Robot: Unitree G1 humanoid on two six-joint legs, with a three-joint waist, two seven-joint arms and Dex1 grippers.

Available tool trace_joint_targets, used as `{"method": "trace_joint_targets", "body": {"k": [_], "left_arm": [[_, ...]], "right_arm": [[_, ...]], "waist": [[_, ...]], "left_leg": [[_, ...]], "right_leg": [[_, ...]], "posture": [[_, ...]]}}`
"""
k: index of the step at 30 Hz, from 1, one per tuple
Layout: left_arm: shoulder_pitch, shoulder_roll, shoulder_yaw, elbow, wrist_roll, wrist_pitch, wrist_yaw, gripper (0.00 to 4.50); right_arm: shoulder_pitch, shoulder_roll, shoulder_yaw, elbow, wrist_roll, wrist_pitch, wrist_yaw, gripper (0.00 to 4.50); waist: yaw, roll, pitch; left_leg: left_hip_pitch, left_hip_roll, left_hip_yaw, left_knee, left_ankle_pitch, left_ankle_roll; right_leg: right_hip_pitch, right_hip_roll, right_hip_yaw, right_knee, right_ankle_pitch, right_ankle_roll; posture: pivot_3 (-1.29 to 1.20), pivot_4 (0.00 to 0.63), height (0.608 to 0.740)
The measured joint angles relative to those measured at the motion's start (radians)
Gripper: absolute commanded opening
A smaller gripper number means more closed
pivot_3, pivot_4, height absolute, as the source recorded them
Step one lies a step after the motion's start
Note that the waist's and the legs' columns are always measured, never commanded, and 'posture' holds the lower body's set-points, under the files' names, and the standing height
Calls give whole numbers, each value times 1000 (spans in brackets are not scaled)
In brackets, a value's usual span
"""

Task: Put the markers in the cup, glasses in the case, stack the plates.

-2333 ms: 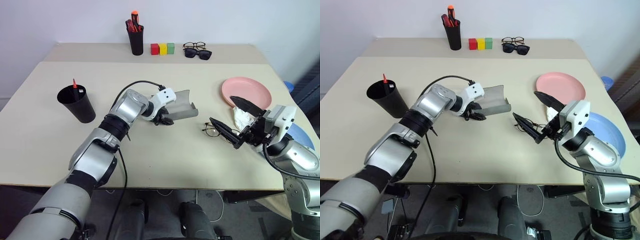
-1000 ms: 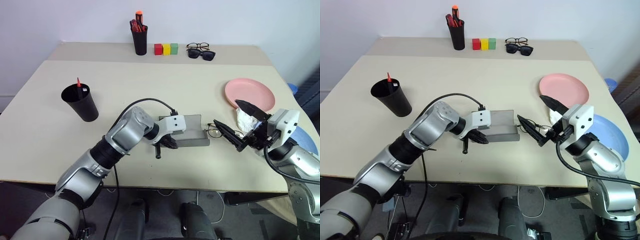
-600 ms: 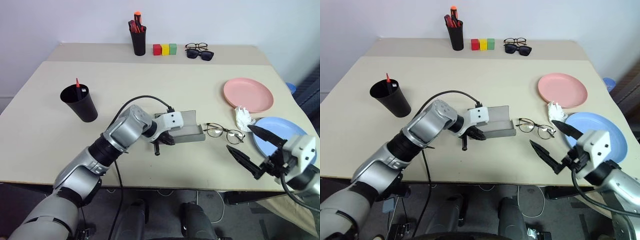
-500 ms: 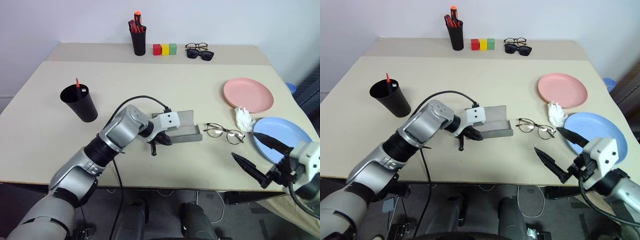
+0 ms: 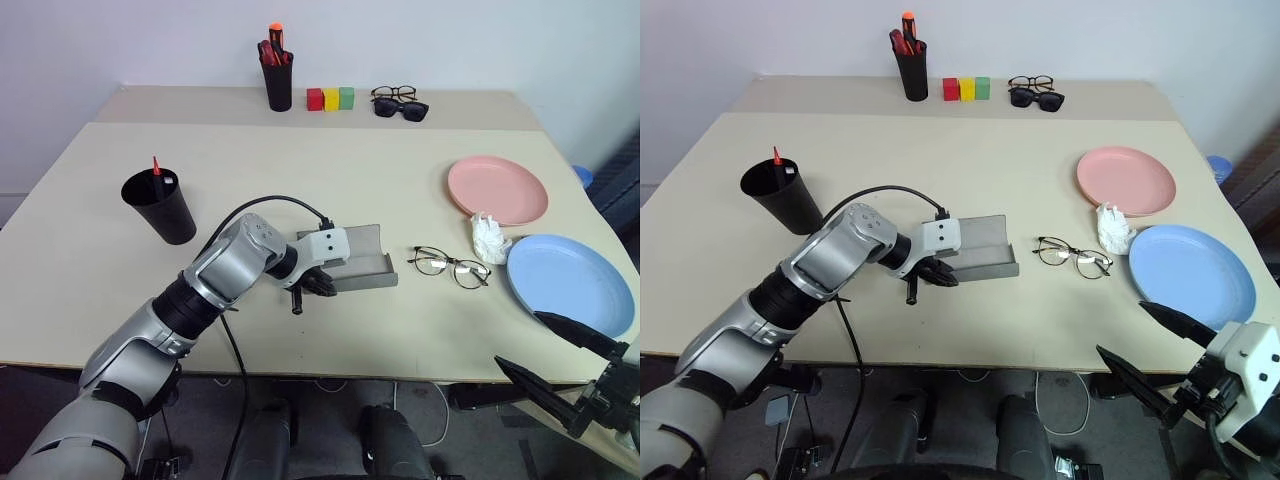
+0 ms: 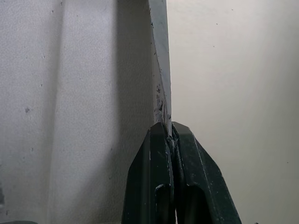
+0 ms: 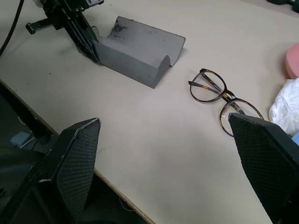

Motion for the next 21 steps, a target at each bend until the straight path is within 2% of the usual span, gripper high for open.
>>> {"method": "trace_joint_targets", "body": {"k": [5, 9, 13, 15, 21], "left_arm": [[0, 1, -4, -2, 0, -11, 12, 3862], [6, 11, 5, -25, -17, -21, 14, 3862], [50, 28, 69, -81, -58, -56, 18, 3862], [104, 51, 151, -128, -100, -126, 18, 3862], [193, 235, 222, -213, -127, -265, -55, 3862]], "right_arm": [[-19, -16, 1, 0, -7, 22, -28, 4500], [-96, -58, 18, 8, -14, 57, -63, 4500], [-261, -163, 118, 49, -44, 150, -129, 4500], [-382, -241, 213, 108, -88, 232, -177, 4500], [-650, -412, 452, 310, -209, 428, -226, 4500]], "waist": [[1, 0, 0], [-2, 0, 0], [-1, 0, 0], [-6, 1, 0], [2, 1, 0]], "left_leg": [[-1, -1, 0, 0, 1, 2], [-1, -1, 0, 0, 1, 1], [-1, 0, 1, 1, 1, 2], [-1, 0, 2, 0, 2, 3], [-4, -3, 2, 0, 2, 4]], "right_leg": [[-1, 0, 0, 0, 1, -1], [-1, 0, 0, 0, 0, -1], [-2, 0, 0, 0, 1, -1], [-2, -1, 0, 0, 3, -5], [-4, 0, -1, 0, 2, -5]], "posture": [[0, 150, 739], [0, 150, 739], [0, 150, 739], [0, 150, 739], [0, 150, 739]]}}
